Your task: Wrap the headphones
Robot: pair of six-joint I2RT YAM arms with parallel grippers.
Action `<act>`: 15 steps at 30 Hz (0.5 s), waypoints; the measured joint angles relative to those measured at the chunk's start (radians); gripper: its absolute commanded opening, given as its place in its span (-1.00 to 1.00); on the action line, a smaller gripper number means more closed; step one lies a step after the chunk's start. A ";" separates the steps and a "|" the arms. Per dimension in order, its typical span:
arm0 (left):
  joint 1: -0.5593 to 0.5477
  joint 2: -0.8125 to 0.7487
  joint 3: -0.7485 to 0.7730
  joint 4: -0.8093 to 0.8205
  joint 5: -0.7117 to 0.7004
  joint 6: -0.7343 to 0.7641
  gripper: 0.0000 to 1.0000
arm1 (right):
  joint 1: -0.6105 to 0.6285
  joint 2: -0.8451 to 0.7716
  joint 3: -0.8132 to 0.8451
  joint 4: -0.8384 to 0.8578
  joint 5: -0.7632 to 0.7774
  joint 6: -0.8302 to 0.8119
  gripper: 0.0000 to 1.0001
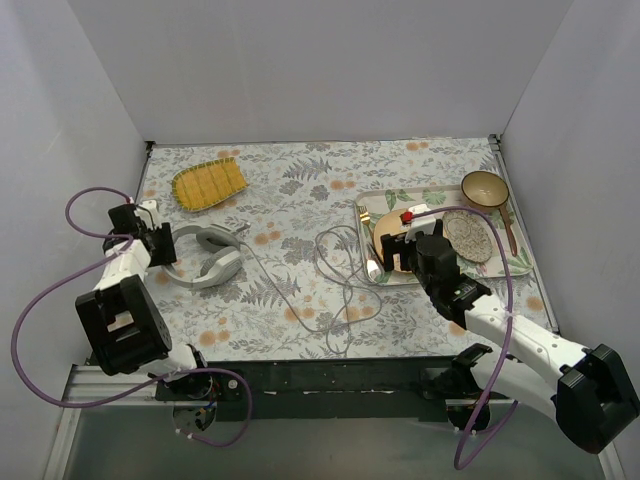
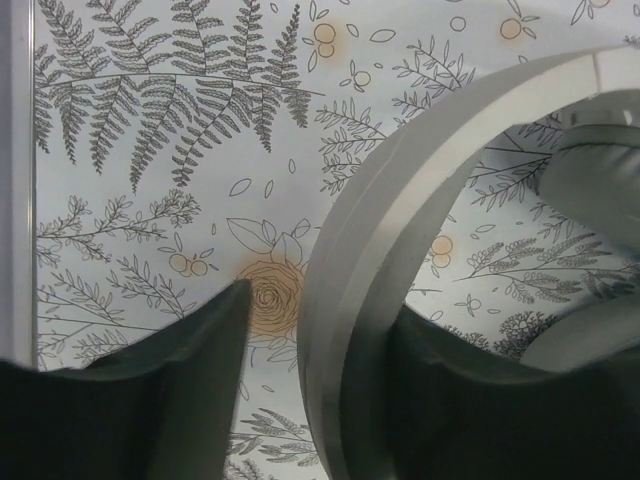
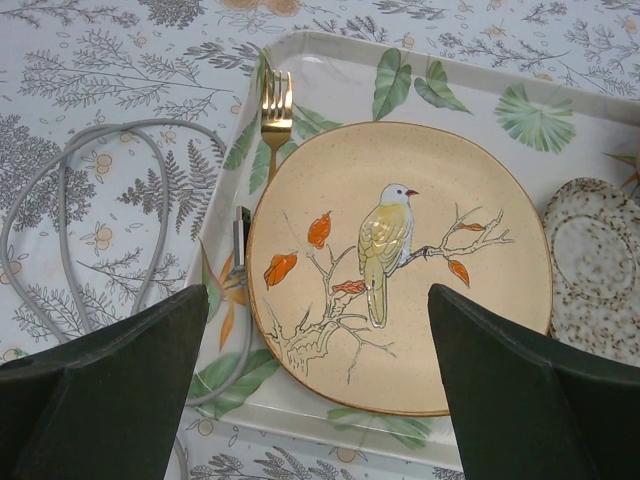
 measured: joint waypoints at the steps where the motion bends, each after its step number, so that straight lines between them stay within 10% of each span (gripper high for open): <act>1: 0.000 0.000 -0.002 -0.002 -0.001 0.007 -0.60 | 0.000 0.000 0.000 0.000 -0.002 0.000 0.97; 4: -0.002 -0.006 -0.002 -0.013 -0.005 0.031 -1.00 | 0.000 0.000 0.000 0.000 -0.008 0.000 0.97; 15: 0.000 -0.092 0.060 -0.192 0.174 0.019 -1.00 | 0.000 0.010 0.002 0.020 -0.256 -0.064 0.90</act>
